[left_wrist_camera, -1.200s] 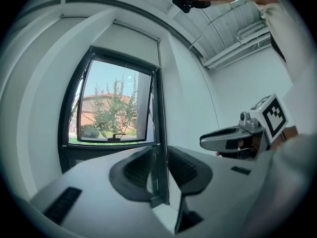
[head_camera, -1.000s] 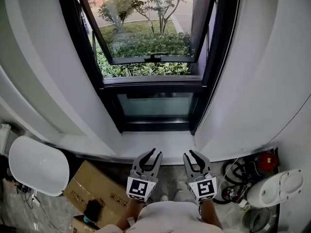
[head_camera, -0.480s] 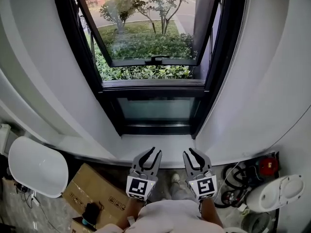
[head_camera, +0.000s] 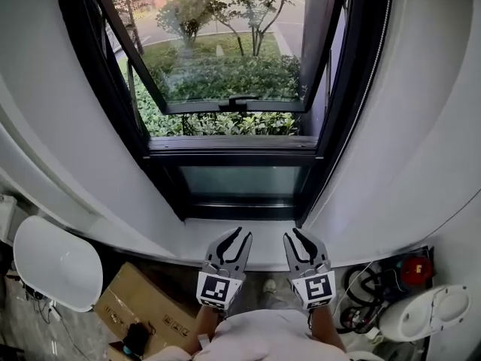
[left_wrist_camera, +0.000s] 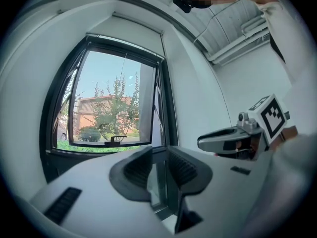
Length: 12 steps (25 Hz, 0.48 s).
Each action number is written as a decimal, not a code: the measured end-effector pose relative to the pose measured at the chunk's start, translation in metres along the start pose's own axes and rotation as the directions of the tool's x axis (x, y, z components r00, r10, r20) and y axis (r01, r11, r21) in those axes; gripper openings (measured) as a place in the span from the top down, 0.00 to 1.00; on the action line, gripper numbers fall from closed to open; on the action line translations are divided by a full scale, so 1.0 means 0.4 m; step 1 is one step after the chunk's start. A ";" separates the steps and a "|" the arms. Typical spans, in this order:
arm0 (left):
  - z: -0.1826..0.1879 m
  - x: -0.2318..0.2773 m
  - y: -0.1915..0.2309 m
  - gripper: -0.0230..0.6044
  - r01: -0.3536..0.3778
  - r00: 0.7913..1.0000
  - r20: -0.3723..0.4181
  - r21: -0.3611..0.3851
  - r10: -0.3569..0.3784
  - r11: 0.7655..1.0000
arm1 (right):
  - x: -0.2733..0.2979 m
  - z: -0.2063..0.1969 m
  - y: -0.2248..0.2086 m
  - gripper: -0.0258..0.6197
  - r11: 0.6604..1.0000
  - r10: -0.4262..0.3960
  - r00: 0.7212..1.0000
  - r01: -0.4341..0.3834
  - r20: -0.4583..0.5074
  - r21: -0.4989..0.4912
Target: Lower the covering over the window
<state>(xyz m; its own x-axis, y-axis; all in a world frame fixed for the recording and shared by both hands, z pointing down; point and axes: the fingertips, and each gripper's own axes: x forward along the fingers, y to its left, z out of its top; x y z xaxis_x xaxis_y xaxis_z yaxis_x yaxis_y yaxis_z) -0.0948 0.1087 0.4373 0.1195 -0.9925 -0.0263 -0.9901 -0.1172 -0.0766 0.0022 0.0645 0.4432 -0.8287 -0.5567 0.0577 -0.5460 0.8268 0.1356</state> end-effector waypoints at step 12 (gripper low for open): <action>-0.005 0.251 0.006 0.81 0.015 1.000 -0.025 0.004 -0.015 1.000 | 0.118 -0.023 -0.222 0.85 0.999 -0.038 0.999 0.039 -0.030 0.032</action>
<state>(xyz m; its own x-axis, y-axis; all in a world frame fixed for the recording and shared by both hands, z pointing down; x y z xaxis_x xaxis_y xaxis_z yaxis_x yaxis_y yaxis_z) -0.0851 0.0088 0.4363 0.1326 -0.9912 -0.0006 -0.9880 -0.1321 -0.0806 0.0126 -0.0361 0.4431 -0.8032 -0.5900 0.0821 -0.5817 0.8065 0.1058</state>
